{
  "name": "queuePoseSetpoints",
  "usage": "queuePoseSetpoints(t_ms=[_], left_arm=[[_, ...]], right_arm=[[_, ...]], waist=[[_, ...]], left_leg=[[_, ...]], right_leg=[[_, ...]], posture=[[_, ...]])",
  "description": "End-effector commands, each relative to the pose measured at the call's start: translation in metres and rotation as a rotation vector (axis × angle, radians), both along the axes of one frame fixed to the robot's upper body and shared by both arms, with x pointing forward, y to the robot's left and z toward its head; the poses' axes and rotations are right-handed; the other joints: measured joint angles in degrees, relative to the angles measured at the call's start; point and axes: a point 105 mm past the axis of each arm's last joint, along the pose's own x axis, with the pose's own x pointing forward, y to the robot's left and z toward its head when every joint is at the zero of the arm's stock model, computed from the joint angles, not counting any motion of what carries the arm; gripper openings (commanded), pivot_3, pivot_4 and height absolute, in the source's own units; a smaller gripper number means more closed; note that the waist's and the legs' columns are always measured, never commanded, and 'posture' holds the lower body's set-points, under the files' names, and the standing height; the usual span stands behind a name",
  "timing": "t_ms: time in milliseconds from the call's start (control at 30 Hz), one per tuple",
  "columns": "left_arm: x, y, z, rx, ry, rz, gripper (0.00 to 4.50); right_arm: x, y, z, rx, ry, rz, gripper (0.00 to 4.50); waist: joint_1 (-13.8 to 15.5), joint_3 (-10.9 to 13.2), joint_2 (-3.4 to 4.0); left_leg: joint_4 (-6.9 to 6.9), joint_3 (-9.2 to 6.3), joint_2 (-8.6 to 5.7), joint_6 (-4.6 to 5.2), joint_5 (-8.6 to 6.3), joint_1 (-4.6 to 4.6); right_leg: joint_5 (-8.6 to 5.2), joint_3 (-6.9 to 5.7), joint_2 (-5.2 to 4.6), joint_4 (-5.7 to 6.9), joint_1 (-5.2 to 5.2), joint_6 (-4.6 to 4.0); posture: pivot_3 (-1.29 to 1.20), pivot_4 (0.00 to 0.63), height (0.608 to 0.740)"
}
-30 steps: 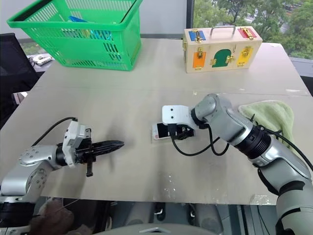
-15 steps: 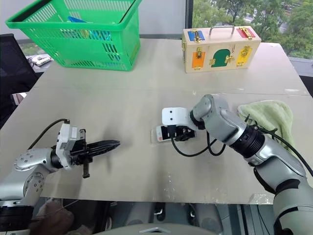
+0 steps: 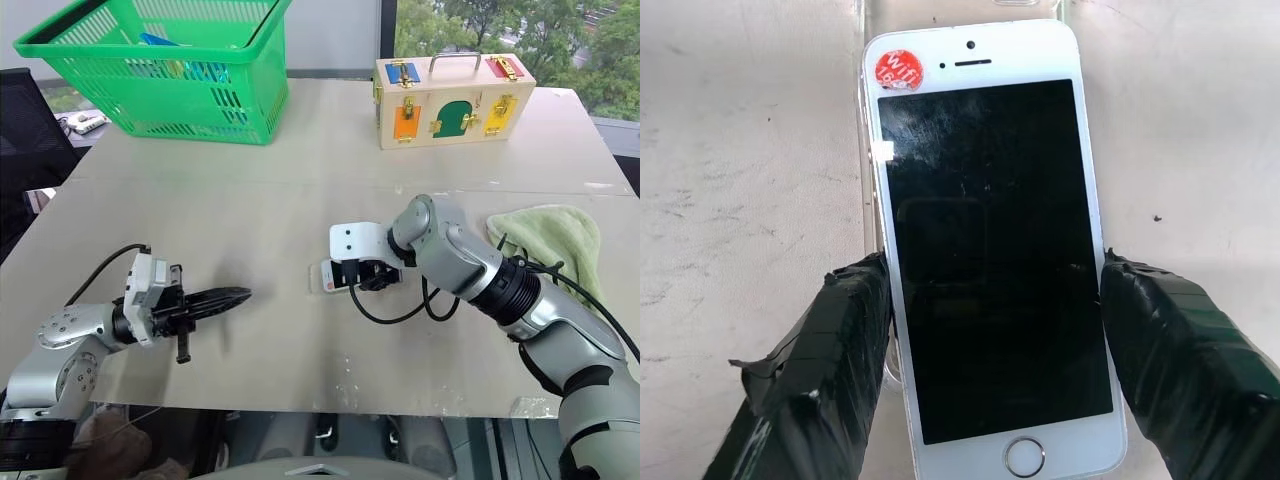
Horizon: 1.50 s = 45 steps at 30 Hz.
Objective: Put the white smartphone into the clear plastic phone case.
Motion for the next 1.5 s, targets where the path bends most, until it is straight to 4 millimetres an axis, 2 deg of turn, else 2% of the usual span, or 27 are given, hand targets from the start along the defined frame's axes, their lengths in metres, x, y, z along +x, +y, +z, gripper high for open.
queuePoseSetpoints(t_ms=[33, 133, 333, 433, 533, 667, 700, 833, 1133, 1367, 1433, 1500], left_arm=[[0.001, -0.004, 0.007, 0.003, -0.039, -0.017, 0.0], [0.001, -0.004, 0.007, 0.002, -0.035, -0.018, 0.0], [0.002, -0.004, 0.006, 0.001, -0.032, -0.014, 0.0], [0.003, -0.005, 0.007, 0.0, -0.033, -0.013, 0.0], [0.003, -0.005, 0.007, -0.001, -0.036, -0.011, 0.0], [0.003, -0.005, 0.008, 0.001, -0.037, -0.01, 0.0], [0.003, -0.005, 0.008, 0.001, -0.037, -0.01, 0.0], [0.003, -0.006, 0.009, 0.0, -0.038, -0.009, 0.0], [-0.001, -0.007, 0.007, -0.001, -0.032, -0.001, 0.0], [0.0, -0.009, 0.006, -0.001, -0.032, -0.001, 0.0], [0.0, -0.01, 0.007, -0.003, -0.033, -0.002, 0.0], [0.0, -0.011, 0.007, -0.004, -0.033, -0.004, 0.0]], right_arm=[[-0.001, 0.003, 0.003, 0.015, -0.007, 0.016, 4.46], [-0.001, 0.004, 0.01, 0.055, -0.008, -0.003, 4.46], [-0.009, 0.002, 0.043, 0.199, 0.051, -0.015, 4.46], [-0.015, 0.003, 0.048, 0.281, 0.109, -0.023, 3.64], [-0.016, 0.017, 0.043, 0.389, 0.165, -0.039, 2.19], [0.001, 0.029, 0.028, 0.432, 0.151, -0.118, 0.34], [0.005, 0.031, 0.025, 0.439, 0.154, -0.138, 0.03], [0.018, 0.038, 0.016, 0.453, 0.155, -0.21, 0.03], [0.004, 0.032, -0.021, 0.302, 0.199, -0.177, 0.03], [0.012, 0.026, -0.04, 0.25, 0.135, -0.22, 0.03], [0.016, 0.026, -0.039, 0.275, 0.12, -0.245, 0.03], [0.02, 0.031, -0.021, 0.384, 0.127, -0.247, 0.03]], waist=[[-0.04, 0.0, 0.0], [-0.05, 0.0, 0.0], [-0.02, 0.01, 0.01], [-0.02, 0.01, 0.01], [-0.1, 0.0, -0.01], [-0.2, 0.01, 0.0], [-0.16, 0.01, 0.0], [-0.03, 0.01, 0.0], [-0.11, 0.01, 0.0], [-0.08, -0.02, -0.02], [-0.1, -0.04, -0.03], [-0.1, -0.04, -0.02]], left_leg=[[0.0, 0.01, 0.0, 0.0, 0.0, 0.0], [0.0, 0.0, 0.0, 0.0, 0.0, 0.0], [0.0, 0.0, 0.0, 0.0, 0.0, -0.02], [-0.01, -0.01, 0.0, 0.0, 0.0, -0.01], [-0.03, -0.02, 0.01, 0.0, -0.01, -0.01], [-0.04, 0.02, 0.02, 0.0, 0.0, 0.0], [-0.03, 0.01, 0.01, 0.0, 0.0, 0.0], [-0.03, 0.01, -0.01, 0.0, 0.0, -0.02], [-0.04, 0.02, 0.0, 0.0, 0.0, 0.02], [-0.04, 0.01, 0.0, 0.0, 0.0, 0.04], [-0.04, 0.01, 0.0, 0.0, 0.0, 0.07], [-0.04, 0.01, 0.0, 0.0, 0.0, 0.13]], right_leg=[[0.0, 0.0, 0.0, 0.0, 0.0, 0.0], [0.0, 0.01, 0.0, 0.0, 0.0, 0.0], [0.01, 0.01, 0.0, 0.0, -0.01, -0.01], [0.01, 0.0, 0.0, -0.01, -0.01, -0.01], [0.01, 0.0, -0.01, -0.03, 0.0, -0.01], [0.07, 0.04, 0.01, 0.04, -0.02, -0.11], [0.07, 0.02, 0.01, 0.04, -0.02, -0.11], [0.06, 0.0, 0.0, 0.01, 0.0, -0.1], [0.0, 0.02, 0.01, 0.01, 0.0, 0.0], [0.0, 0.02, 0.01, 0.01, 0.02, 0.0], [0.0, 0.03, 0.0, 0.02, 0.03, 0.0], [0.0, 0.03, 0.0, 0.03, 0.03, 0.0]], posture=[[0.0, 0.15, 0.74], [0.0, 0.15, 0.74], [0.0, 0.15, 0.74], [0.0, 0.15, 0.74], [0.0, 0.15, 0.74], [0.0, 0.15, 0.74], [0.0, 0.15, 0.74], [0.0, 0.15, 0.74], [0.0, 0.15, 0.74], [0.0, 0.15, 0.74], [0.0, 0.15, 0.74], [0.0, 0.15, 0.74]])
